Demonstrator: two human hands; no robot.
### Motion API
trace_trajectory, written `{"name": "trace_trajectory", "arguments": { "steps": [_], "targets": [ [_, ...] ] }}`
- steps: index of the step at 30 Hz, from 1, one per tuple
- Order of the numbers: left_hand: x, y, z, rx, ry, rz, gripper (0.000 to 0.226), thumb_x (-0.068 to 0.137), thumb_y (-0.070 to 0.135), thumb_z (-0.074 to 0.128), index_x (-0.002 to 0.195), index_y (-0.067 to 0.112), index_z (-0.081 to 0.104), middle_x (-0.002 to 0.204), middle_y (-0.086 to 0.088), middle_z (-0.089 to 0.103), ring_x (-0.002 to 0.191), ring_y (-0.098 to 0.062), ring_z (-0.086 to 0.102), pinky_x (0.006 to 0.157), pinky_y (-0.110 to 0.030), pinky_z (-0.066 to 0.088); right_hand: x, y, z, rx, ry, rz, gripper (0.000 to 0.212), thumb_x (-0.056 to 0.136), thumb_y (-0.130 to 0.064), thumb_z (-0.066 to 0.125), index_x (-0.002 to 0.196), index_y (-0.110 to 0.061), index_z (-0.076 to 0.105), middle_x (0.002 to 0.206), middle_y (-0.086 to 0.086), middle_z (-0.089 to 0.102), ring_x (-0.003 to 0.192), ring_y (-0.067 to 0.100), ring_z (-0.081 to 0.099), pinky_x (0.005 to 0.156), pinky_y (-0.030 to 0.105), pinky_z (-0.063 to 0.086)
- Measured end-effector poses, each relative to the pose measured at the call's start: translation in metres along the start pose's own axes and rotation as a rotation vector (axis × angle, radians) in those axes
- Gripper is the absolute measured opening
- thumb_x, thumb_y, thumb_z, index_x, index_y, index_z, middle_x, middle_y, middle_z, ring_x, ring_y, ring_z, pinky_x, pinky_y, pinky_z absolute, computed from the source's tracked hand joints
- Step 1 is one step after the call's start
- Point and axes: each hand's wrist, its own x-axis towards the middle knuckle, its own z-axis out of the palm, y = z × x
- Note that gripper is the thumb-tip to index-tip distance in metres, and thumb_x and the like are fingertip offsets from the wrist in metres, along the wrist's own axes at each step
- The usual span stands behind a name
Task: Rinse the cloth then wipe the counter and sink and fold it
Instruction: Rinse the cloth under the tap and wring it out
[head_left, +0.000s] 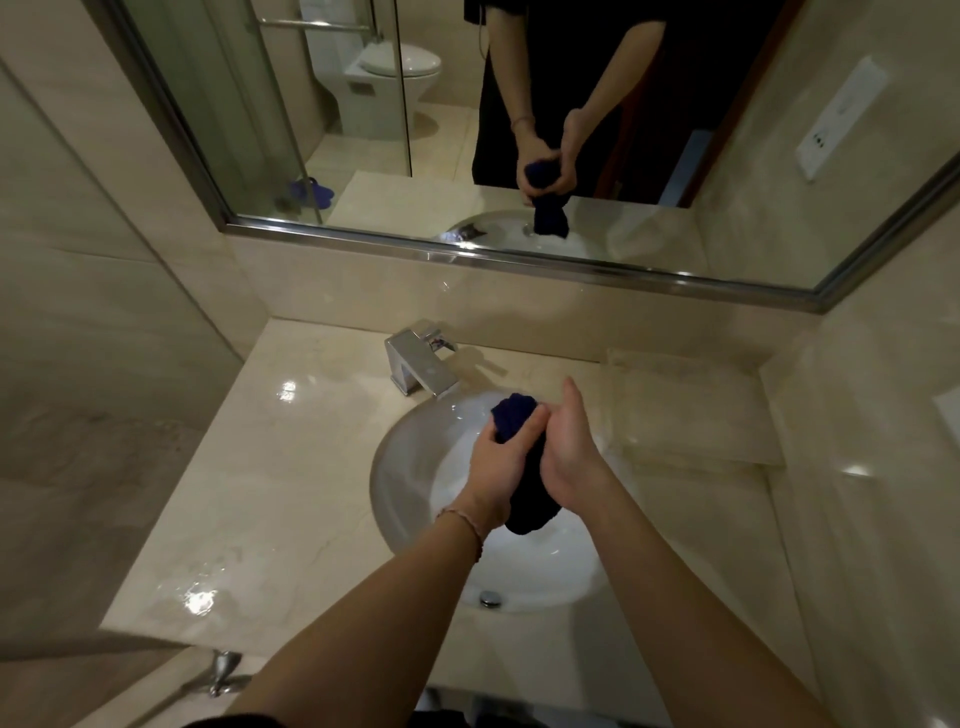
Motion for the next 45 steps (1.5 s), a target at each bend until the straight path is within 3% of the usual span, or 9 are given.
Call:
{"name": "trace_trajectory", "arguments": {
  "steps": [3,6,11,19,25,30,35,40,45],
  "targets": [
    [0.005,-0.005,-0.007,-0.223,0.147,-0.062,0.057,0.081,0.041,0.084,0.118,0.004,0.064,0.110,-0.024,0.071,0.104,-0.043,0.070,0.094,-0.057,0.057,0.004,0.013,-0.008,0.014,0.147,-0.067,0.047,0.103,-0.050,0.035,0.113,-0.012,0.059,0.115,0.009,0.060,0.096,0.020,0.058,0.080,0.036,0.047],
    [0.007,-0.006,-0.014,-0.323,0.183,-0.041,0.076,0.075,0.046,0.088,0.129,0.003,0.057,0.115,-0.027,0.068,0.098,-0.040,0.068,0.092,-0.056,0.058,0.009,0.032,-0.020,-0.149,0.357,0.000,0.055,0.094,-0.061,0.046,0.125,-0.017,0.056,0.135,0.010,0.050,0.120,0.027,0.049,0.098,0.045,0.041],
    [0.004,-0.012,-0.014,-0.407,0.131,-0.093,0.089,0.066,0.039,0.095,0.135,-0.002,0.055,0.111,-0.021,0.067,0.099,-0.036,0.065,0.096,-0.056,0.056,0.012,0.067,-0.015,0.450,-0.046,0.311,0.057,0.089,-0.069,0.055,0.121,-0.022,0.063,0.118,0.015,0.071,0.118,0.040,0.061,0.104,0.063,0.043],
    [0.008,0.004,-0.016,-0.278,0.242,-0.108,0.043,0.082,0.018,0.083,0.116,0.016,0.056,0.120,-0.018,0.067,0.104,-0.034,0.068,0.084,-0.045,0.062,0.032,0.069,-0.018,0.503,0.394,-0.063,0.046,0.082,-0.010,0.079,0.121,-0.010,0.054,0.114,0.017,0.067,0.098,0.034,0.070,0.083,0.049,0.061],
    [0.016,0.001,-0.007,-0.343,0.222,-0.279,0.098,0.055,0.037,0.100,0.137,0.013,0.050,0.122,-0.016,0.069,0.107,-0.037,0.070,0.087,-0.057,0.060,0.020,0.062,-0.004,0.530,0.487,-0.177,0.041,0.076,-0.019,0.086,0.104,-0.016,0.057,0.106,0.009,0.068,0.093,0.027,0.070,0.071,0.040,0.063],
    [0.019,0.001,-0.003,-0.266,0.083,-0.446,0.069,0.081,0.055,0.079,0.127,0.006,0.063,0.122,-0.018,0.071,0.108,-0.039,0.070,0.093,-0.054,0.058,0.008,0.058,-0.004,0.135,0.698,-0.450,0.038,0.077,-0.037,0.085,0.098,-0.021,0.057,0.096,-0.008,0.065,0.086,0.009,0.066,0.075,0.025,0.061],
    [0.024,0.013,0.005,-0.181,0.032,-0.396,0.071,0.086,0.063,0.068,0.129,0.007,0.062,0.120,-0.018,0.072,0.106,-0.038,0.072,0.084,-0.052,0.062,0.012,0.059,-0.014,-0.121,0.640,-0.673,0.037,0.083,-0.054,0.071,0.102,-0.026,0.056,0.099,-0.010,0.062,0.091,0.007,0.062,0.074,0.014,0.052],
    [0.012,0.013,0.013,-0.049,0.154,-0.109,0.044,0.077,0.022,0.089,0.109,0.000,0.066,0.103,-0.019,0.073,0.089,-0.031,0.072,0.086,-0.049,0.062,0.022,0.053,-0.019,0.013,0.531,-0.235,0.044,0.094,-0.062,0.045,0.097,-0.024,0.066,0.102,0.001,0.067,0.098,0.020,0.064,0.084,0.036,0.055],
    [0.003,0.003,0.021,0.231,0.207,0.171,0.030,0.072,0.015,0.090,0.087,0.010,0.064,0.082,-0.013,0.068,0.071,-0.023,0.069,0.070,-0.043,0.063,0.017,0.049,-0.046,0.713,0.017,0.462,0.074,0.086,-0.074,0.047,0.116,-0.009,0.064,0.106,0.025,0.073,0.107,0.049,0.061,0.093,0.066,0.045]
  ]
}}
